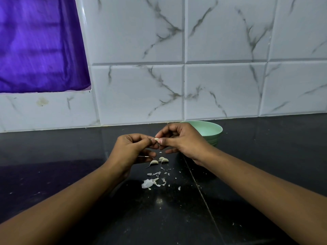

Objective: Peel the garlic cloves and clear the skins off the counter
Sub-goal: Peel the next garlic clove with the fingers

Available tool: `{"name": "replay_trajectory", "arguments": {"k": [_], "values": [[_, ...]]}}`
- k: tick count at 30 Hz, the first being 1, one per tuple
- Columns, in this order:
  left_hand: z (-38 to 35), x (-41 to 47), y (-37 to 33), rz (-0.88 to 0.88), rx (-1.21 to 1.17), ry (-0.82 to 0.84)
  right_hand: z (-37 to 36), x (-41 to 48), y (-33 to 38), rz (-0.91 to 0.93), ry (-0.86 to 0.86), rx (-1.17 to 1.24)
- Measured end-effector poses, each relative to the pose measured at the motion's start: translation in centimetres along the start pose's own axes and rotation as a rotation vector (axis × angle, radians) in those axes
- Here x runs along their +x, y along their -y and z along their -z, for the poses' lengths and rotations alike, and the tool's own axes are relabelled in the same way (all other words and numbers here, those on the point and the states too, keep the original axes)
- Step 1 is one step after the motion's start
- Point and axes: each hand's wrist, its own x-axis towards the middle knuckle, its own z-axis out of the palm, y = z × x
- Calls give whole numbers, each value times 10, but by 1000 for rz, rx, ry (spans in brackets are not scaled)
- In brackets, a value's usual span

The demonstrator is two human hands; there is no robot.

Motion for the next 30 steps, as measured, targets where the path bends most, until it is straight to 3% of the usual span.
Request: {"name": "replay_trajectory", "arguments": {"k": [8, 23, 30], "values": [[-3, 0, -1, -15, 11, -41, -6, 2, -3, 81, -62, -69], [-1, 0, 1, 2, -4, -18, -2, 1, -3, -53, 10, 162], [5, 5, 3, 19, 66, -4, 9, 3, -3, -172, 5, -89]]}}
